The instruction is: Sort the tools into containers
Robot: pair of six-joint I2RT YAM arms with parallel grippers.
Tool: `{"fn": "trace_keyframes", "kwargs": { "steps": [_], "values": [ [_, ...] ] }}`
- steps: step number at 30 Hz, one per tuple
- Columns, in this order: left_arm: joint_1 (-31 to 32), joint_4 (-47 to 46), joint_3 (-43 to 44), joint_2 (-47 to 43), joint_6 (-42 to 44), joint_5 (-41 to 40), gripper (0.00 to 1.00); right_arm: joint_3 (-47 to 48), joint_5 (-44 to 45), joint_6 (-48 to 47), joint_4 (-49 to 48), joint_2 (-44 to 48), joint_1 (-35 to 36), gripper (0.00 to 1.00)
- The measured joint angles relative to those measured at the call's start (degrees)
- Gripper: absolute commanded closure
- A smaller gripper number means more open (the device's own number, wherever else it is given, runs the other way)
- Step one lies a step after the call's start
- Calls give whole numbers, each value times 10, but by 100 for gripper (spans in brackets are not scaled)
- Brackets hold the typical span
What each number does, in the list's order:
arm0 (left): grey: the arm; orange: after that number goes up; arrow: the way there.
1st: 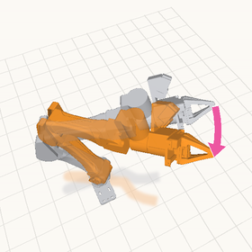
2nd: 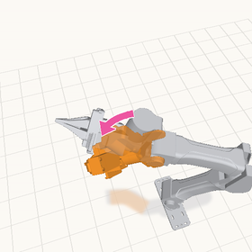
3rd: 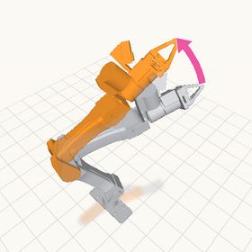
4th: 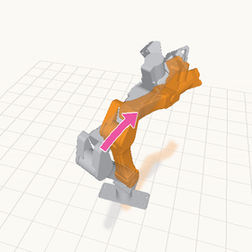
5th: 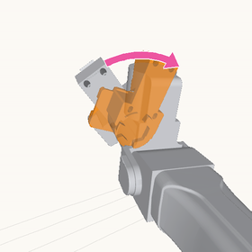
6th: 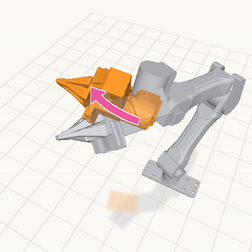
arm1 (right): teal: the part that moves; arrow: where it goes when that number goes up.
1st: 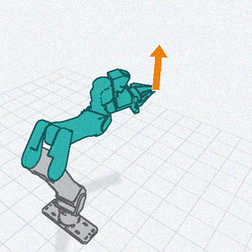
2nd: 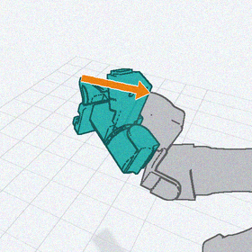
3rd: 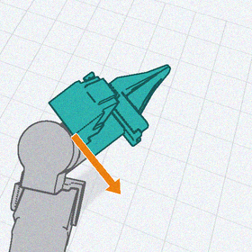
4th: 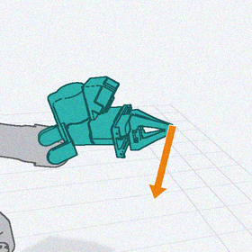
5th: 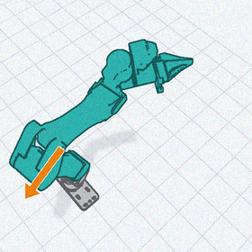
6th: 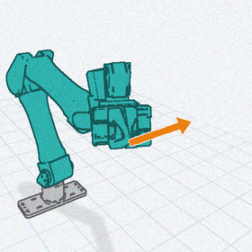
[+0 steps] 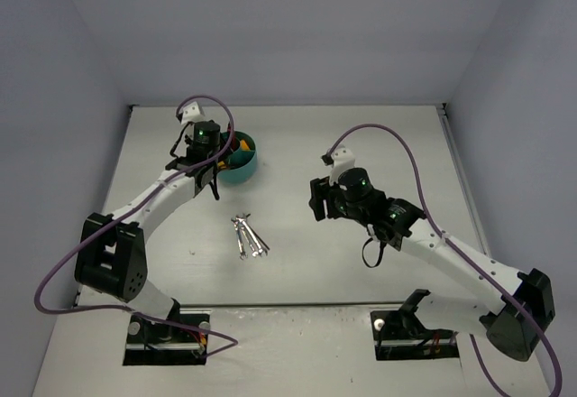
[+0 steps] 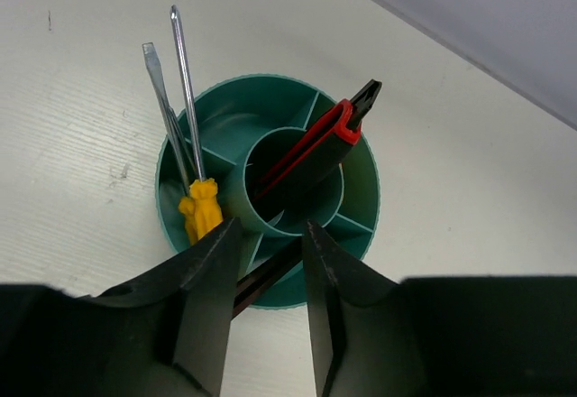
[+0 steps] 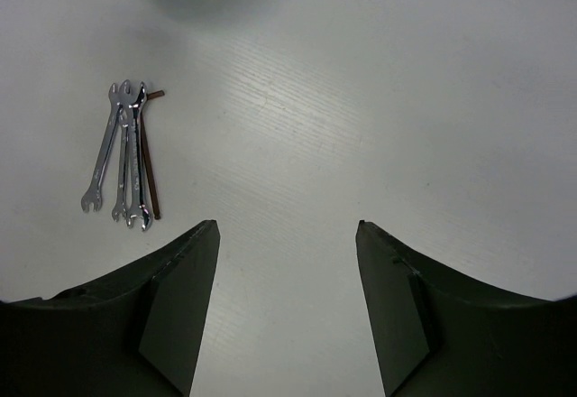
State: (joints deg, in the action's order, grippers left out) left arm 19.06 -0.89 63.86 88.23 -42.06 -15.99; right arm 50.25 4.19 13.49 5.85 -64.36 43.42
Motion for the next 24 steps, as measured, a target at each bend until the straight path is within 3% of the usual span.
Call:
{"fn": "trace_keyframes", "kwargs": {
  "steps": [6, 11, 17, 24],
  "values": [
    [7, 75, 21, -26, 36, -1, 48, 15, -25, -1, 1, -40, 6, 48],
    [23, 160, 76, -84, 79, 25, 46, 57, -47, -5, -2, -128, 50, 56],
    [29, 266, 71, -179, 102, 59, 46, 106, -75, -18, -5, -249, 100, 66],
    [26, 362, 31, -223, 120, 58, 45, 150, -101, -34, -4, -354, 124, 67]
  ]
}}
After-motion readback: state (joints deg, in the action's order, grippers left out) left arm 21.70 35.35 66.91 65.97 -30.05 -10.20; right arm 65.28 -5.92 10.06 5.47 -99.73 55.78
